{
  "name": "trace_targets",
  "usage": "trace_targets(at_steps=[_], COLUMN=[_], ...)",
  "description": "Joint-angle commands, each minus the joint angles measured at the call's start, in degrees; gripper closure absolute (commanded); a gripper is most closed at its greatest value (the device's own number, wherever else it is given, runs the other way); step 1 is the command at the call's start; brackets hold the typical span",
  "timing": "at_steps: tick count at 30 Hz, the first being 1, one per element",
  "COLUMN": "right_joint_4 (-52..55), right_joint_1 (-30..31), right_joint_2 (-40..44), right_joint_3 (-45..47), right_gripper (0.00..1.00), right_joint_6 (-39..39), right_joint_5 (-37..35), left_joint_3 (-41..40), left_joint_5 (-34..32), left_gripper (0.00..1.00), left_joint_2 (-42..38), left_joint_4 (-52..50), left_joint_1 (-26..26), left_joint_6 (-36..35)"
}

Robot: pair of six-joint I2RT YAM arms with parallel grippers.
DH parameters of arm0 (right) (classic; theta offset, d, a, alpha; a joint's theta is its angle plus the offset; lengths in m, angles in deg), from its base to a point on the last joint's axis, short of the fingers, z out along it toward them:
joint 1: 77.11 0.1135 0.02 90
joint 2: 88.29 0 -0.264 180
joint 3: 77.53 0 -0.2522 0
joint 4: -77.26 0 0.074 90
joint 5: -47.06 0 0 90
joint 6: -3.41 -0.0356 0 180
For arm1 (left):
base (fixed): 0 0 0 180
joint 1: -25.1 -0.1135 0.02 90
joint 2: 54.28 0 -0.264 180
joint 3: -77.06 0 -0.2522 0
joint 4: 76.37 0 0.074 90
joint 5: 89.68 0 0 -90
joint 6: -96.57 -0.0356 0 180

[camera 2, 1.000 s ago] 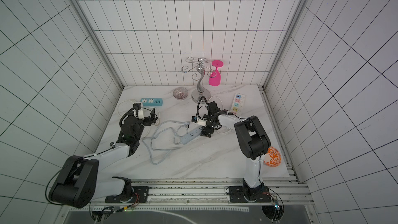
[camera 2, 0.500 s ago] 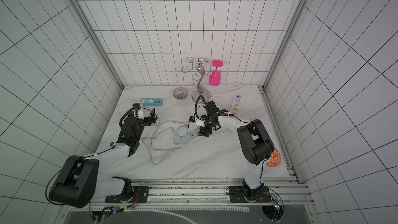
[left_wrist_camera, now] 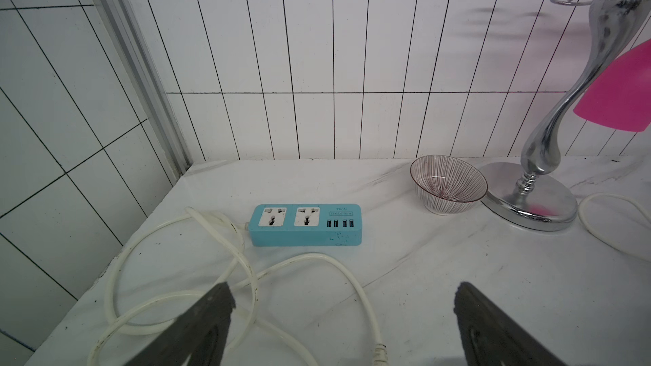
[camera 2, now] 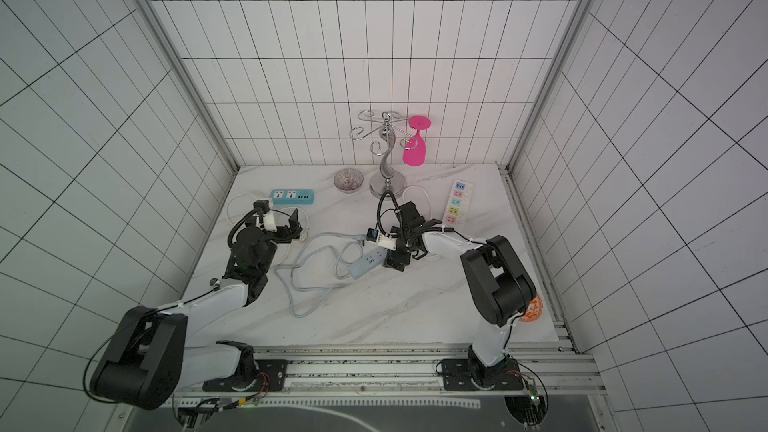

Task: Wrap the cord around the power strip
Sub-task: Adjust the power strip at the center of the board.

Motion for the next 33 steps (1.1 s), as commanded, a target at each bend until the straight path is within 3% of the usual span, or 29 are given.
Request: trace_targets(at_steps=[1, 11, 33], right_joint_4=[-4.1, 0.3, 2.2], right_joint_1=[0.3, -0.8, 4.9], right_joint_2=[-0.1, -6.3, 1.3], right_joint_3=[3.1, -2.4, 8.2], right_gripper=[0.12, 0.15, 0.25], right_joint_6=[1.6, 3.8, -7.3], right_joint_5=[-3.4, -0.7, 4.6], left_joint_3=[-0.6, -0.5, -0.8], left_joint_5=[0.0, -0.1, 1.5], left_gripper=[0.02, 0.02, 0.02], left_joint_2=[-0.9, -0.8, -5.2], left_joint_4=[1.0, 0.7, -3.4], left_joint_1=[0.1, 0.1, 1.5], left_joint_6=[-0.1, -0.5, 2.6])
